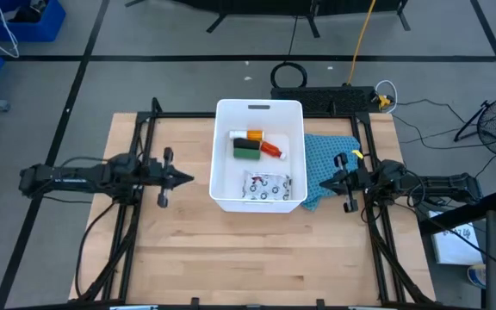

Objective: Pick & place medical supplies in basket/bin
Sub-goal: Return to Home Position

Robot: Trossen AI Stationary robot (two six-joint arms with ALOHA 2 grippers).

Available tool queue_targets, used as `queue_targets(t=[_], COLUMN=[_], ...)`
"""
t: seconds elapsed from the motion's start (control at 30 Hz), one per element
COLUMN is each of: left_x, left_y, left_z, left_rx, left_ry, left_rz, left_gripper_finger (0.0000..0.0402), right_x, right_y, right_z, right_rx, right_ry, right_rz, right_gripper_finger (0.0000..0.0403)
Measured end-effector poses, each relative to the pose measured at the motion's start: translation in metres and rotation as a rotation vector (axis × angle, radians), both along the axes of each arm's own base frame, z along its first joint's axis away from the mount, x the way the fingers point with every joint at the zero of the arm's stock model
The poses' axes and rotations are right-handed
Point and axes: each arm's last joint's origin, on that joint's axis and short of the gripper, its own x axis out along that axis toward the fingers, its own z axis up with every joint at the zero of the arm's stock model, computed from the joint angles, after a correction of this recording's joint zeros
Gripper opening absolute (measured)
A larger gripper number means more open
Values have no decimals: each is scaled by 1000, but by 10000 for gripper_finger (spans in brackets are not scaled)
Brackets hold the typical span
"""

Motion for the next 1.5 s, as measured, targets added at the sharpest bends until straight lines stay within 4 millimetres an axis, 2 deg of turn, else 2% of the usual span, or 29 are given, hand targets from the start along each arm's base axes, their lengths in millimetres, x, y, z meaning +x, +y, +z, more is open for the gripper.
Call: queue_targets(t=[0.2,0.37,0.83,1.03,1.2,1.5], left_x=[-9,-11,-10,-10,-10,-11], left_y=[-7,-8,-8,-7,-5,-4], left_z=[-32,-49,-55,-54,-54,-57], left_rx=[6,5,-56,-31,-42,-100], left_ry=[-73,-57,11,3,-3,33], left_rz=[-35,-22,-16,-6,68,100], left_gripper_finger=[1,1,4,2,4,23], right_x=[-1,-1,-2,-2,-2,1], right_y=[0,0,0,0,0,-1], right_z=[2,4,7,6,7,-3], right_rx=[9,18,41,34,47,72], right_ry=[-36,-57,-80,-80,-88,28], right_rz=[1,-2,5,3,1,-18], right_gripper_finger=[0,0,0,0,0,0])
